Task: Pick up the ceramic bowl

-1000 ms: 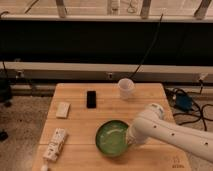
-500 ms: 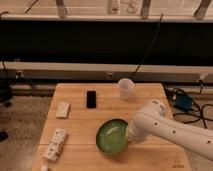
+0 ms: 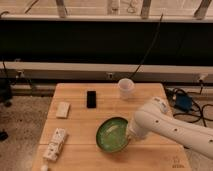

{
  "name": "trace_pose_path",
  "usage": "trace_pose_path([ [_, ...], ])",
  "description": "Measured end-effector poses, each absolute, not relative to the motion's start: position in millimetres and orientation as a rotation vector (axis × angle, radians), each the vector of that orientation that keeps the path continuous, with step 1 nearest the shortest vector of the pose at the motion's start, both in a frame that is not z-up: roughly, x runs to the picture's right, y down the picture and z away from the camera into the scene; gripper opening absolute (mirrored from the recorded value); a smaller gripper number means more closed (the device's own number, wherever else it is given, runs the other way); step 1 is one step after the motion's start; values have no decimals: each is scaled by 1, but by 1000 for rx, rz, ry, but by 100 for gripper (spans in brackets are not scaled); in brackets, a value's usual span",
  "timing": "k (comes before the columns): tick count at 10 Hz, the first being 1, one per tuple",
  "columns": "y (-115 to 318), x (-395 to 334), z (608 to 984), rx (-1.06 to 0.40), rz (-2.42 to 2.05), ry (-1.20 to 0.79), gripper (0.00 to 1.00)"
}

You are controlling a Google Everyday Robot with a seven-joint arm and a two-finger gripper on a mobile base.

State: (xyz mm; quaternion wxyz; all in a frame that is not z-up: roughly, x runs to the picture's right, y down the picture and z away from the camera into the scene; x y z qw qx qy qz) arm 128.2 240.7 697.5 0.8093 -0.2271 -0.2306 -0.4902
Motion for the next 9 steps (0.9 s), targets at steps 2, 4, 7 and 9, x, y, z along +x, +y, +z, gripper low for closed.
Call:
trace_pose_path([
  [2,238,128,697,-481,-1050,-494,2],
  [4,234,129,696,-476,-1054,-495,2],
  [7,231,131,696,-472,-1055,-497,2],
  [9,229,132,695,-469,-1056,-498,2],
])
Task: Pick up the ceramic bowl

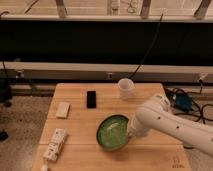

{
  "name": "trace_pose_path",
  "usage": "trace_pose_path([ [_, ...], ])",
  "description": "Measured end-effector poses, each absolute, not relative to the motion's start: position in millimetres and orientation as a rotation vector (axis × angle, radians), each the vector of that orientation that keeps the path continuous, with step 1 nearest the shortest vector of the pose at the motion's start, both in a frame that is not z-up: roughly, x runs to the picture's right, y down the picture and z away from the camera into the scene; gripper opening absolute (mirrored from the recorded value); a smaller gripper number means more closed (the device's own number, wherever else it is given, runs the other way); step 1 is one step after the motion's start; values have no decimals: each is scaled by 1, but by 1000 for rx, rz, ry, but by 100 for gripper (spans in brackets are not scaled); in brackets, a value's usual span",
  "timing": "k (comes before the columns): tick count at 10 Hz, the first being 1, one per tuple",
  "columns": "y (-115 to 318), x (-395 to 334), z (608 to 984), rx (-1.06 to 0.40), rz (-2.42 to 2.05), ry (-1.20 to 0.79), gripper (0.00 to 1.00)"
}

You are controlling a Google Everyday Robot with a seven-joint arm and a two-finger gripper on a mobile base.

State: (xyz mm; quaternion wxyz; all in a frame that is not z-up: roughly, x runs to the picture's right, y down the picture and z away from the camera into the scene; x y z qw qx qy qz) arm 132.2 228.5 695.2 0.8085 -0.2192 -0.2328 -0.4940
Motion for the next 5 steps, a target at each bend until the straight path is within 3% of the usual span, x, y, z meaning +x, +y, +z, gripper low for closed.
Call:
trace_pose_path([
  [5,222,136,695,-461,-1059,-501,2],
])
